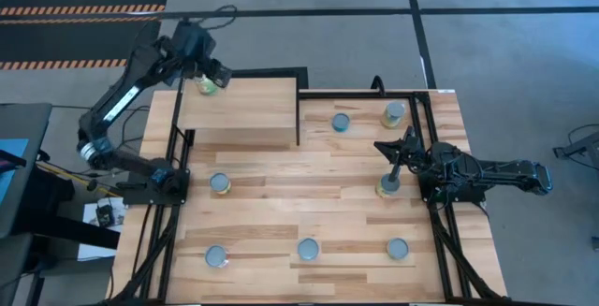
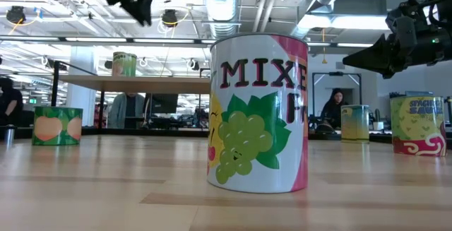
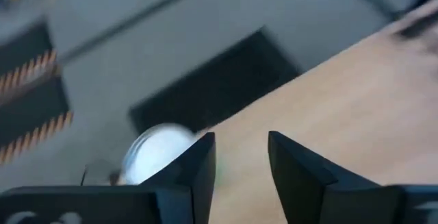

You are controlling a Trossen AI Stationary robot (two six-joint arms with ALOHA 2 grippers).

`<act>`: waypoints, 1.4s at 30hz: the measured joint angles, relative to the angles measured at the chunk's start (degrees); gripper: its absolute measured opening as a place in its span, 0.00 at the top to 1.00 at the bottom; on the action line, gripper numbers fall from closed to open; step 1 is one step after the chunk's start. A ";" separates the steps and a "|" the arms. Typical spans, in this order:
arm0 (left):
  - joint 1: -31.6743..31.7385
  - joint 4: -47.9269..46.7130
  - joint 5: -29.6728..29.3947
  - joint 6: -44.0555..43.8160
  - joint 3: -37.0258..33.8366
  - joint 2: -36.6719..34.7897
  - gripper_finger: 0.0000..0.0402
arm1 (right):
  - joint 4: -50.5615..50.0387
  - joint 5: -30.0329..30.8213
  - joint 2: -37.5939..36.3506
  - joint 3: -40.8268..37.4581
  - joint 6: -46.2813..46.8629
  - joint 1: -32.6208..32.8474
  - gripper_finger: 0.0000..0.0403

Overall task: Pick and place cans onto a shelf
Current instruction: Put the canned tuna on the shelf

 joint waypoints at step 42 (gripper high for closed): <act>-32.36 103.60 14.35 17.58 -80.36 -28.36 1.00 | 0.32 0.03 -0.01 0.00 -3.30 -0.24 0.90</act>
